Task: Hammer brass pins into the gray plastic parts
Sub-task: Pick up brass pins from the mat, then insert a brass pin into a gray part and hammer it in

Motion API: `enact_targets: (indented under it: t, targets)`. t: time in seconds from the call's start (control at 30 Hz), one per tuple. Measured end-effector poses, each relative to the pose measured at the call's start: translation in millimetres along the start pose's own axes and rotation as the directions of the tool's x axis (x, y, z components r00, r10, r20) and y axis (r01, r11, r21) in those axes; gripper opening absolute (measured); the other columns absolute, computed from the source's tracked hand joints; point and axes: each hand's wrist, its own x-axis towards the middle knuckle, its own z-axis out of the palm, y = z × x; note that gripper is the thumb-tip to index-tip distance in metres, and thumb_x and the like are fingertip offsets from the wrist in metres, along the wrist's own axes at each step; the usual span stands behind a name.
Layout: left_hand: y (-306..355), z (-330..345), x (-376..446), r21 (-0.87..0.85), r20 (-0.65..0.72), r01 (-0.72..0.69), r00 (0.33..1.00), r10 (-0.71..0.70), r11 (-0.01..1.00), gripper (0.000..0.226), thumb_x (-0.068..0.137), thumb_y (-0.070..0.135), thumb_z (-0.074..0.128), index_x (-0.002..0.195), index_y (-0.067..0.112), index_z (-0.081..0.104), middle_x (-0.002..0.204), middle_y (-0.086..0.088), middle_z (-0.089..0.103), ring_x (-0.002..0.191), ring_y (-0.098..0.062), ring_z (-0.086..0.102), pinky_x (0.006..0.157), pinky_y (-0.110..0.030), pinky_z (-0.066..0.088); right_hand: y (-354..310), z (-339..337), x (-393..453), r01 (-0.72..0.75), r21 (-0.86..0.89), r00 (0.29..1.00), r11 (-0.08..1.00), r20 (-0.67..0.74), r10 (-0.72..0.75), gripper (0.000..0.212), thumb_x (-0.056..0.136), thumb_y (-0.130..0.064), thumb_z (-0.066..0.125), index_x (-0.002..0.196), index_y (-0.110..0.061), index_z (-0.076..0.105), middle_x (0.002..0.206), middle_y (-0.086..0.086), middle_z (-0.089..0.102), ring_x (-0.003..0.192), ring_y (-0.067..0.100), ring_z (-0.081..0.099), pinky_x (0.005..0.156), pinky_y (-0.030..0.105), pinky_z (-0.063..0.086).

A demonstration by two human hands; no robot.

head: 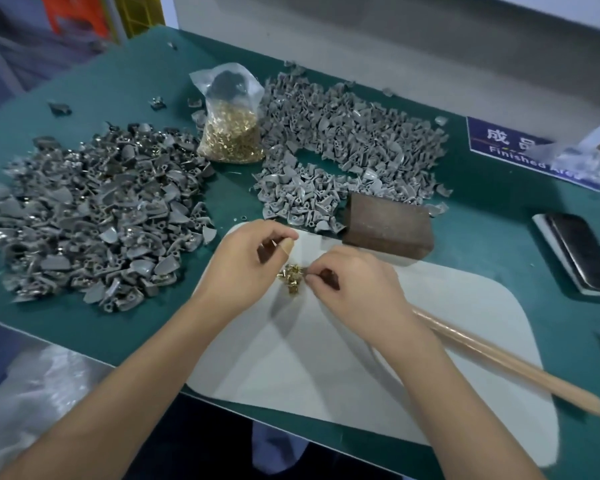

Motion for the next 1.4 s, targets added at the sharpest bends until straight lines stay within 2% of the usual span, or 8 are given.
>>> enact_targets:
  t: [0.17, 0.37, 0.73, 0.87, 0.97, 1.07, 1.23, 1.4]
  targets:
    - [12.1, 1.7, 8.6, 0.049, 0.036, -0.005, 0.999, 0.003, 0.999, 0.012, 0.095, 0.027, 0.066, 0.101, 0.036, 0.070, 0.095, 0.019, 0.067, 0.079, -0.009, 0.061, 0.070, -0.023, 0.049, 7.2, -18.3, 2.3, -0.033, 0.075, 0.998, 0.997, -0.046, 0.036, 0.013, 0.081, -0.044, 0.055, 0.084, -0.031, 0.057, 0.080, -0.018, 0.060, 0.074, 0.002, 0.055, 0.061, 0.028, 0.044]
    - [33.3, 14.9, 38.1, 0.402, 0.091, -0.135, 0.990, 0.108, 0.906, 0.021, 0.094, 0.032, 0.067, 0.115, 0.033, 0.068, 0.106, 0.015, 0.064, 0.105, -0.007, 0.055, 0.083, -0.031, 0.049, 38.2, -44.0, 5.5, -0.110, 0.243, 0.962, 0.964, -0.217, 0.165, 0.018, 0.090, -0.039, 0.051, 0.077, -0.026, 0.052, 0.070, -0.012, 0.058, 0.065, 0.013, 0.053, 0.057, 0.029, 0.036]
    - [31.8, 31.1, 54.0, 0.569, 0.092, -0.180, 0.984, 0.155, 0.803, 0.009, 0.092, 0.027, 0.068, 0.094, 0.035, 0.071, 0.090, 0.012, 0.061, 0.096, -0.017, 0.053, 0.066, -0.029, 0.038, 54.3, -35.1, -1.8, -0.127, 0.383, 0.939, 0.915, -0.250, 0.235, 0.018, 0.092, -0.033, 0.057, 0.076, -0.023, 0.054, 0.063, -0.008, 0.054, 0.058, 0.015, 0.048, 0.056, 0.033, 0.040]
    - [37.5, 28.7, 48.9, 0.487, 0.031, -0.157, 0.986, 0.162, 0.859, 0.006, 0.095, 0.031, 0.065, 0.097, 0.037, 0.067, 0.094, 0.016, 0.061, 0.098, -0.010, 0.049, 0.067, -0.027, 0.035, 56.6, -36.9, -1.6, -0.103, 0.361, 0.919, 0.927, -0.321, 0.227, 0.016, 0.092, -0.033, 0.057, 0.079, -0.024, 0.056, 0.067, -0.008, 0.055, 0.064, 0.017, 0.052, 0.059, 0.035, 0.042]
    - [55.5, 28.3, 54.6, 0.073, 0.067, -0.056, 0.996, 0.051, 0.996, 0.006, 0.096, 0.030, 0.066, 0.092, 0.035, 0.065, 0.087, 0.018, 0.064, 0.083, 0.001, 0.053, 0.068, -0.020, 0.041, 63.9, -38.5, 0.4, -0.098, 0.387, 0.882, 0.917, -0.393, 0.260, 0.014, 0.097, -0.034, 0.056, 0.085, -0.027, 0.055, 0.068, -0.008, 0.054, 0.063, 0.017, 0.051, 0.058, 0.035, 0.041]
    - [78.8, 34.9, 66.2, -0.143, 0.234, 0.053, 0.972, -0.019, 0.988, 0.003, 0.094, 0.027, 0.070, 0.091, 0.026, 0.070, 0.083, 0.015, 0.070, 0.073, 0.006, 0.057, 0.069, -0.009, 0.043, 71.2, -40.3, 3.8, -0.070, 0.429, 0.844, 0.901, -0.456, 0.283, 0.009, 0.101, -0.033, 0.056, 0.092, -0.031, 0.056, 0.073, -0.008, 0.055, 0.065, 0.017, 0.051, 0.060, 0.032, 0.040]
    - [99.2, 62.4, 85.7, -0.090, 0.364, 0.078, 0.931, -0.040, 0.993, 0.005, 0.091, 0.021, 0.072, 0.090, 0.016, 0.074, 0.072, 0.010, 0.067, 0.056, 0.007, 0.053, 0.054, -0.008, 0.041, 78.5, -37.8, 6.5, -0.034, 0.423, 0.839, 0.906, -0.480, 0.256, 0.005, 0.101, -0.028, 0.059, 0.099, -0.032, 0.062, 0.094, -0.014, 0.065, 0.083, 0.015, 0.062, 0.070, 0.034, 0.052]
    - [101.3, 76.8, 108.8, 0.182, 0.446, 0.057, 0.885, -0.135, 0.982, 0.010, 0.089, 0.032, 0.069, 0.081, 0.027, 0.073, 0.078, 0.007, 0.073, 0.066, -0.011, 0.064, 0.057, -0.025, 0.049, 89.9, -35.2, 8.6, -0.106, 0.404, 0.828, 0.909, -0.471, 0.306, 0.005, 0.097, -0.027, 0.063, 0.095, -0.029, 0.067, 0.089, -0.012, 0.066, 0.078, 0.014, 0.060, 0.068, 0.038, 0.051]
